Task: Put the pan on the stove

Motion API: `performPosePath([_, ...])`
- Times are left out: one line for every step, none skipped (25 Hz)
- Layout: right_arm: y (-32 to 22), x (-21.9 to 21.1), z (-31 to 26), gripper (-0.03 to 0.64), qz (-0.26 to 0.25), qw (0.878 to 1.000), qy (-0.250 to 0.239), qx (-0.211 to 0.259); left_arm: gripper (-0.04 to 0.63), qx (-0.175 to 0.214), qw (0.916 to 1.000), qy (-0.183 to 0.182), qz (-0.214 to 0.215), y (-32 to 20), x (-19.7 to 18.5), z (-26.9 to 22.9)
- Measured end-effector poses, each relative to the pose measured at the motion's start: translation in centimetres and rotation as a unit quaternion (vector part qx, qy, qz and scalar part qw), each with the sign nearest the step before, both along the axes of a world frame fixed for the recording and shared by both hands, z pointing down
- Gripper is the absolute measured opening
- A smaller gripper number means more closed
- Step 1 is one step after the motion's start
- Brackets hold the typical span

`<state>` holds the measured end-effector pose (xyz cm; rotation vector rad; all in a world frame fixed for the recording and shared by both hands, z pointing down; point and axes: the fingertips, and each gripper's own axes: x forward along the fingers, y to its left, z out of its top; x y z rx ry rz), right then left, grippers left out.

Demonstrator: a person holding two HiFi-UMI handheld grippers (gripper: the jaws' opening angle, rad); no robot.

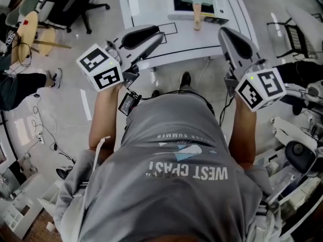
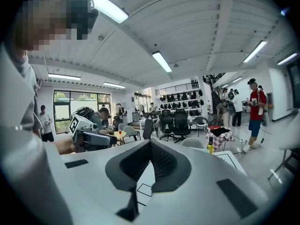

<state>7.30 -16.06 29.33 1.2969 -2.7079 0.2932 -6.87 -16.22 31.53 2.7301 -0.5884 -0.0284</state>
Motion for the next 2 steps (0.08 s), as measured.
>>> performPosePath([0.47,0.20,-0.08,0.008,0.002,1.000,0.000,-0.001,0.081,-0.001,1.0000,0.000,0.002,0.44,0.15,-0.09])
performPosePath([0.95,0.40,-0.17,0.008,0.005,1.000,0.000,-0.002,0.081,-0.002,1.0000,-0.001,0.005,0.88,0.32,-0.19])
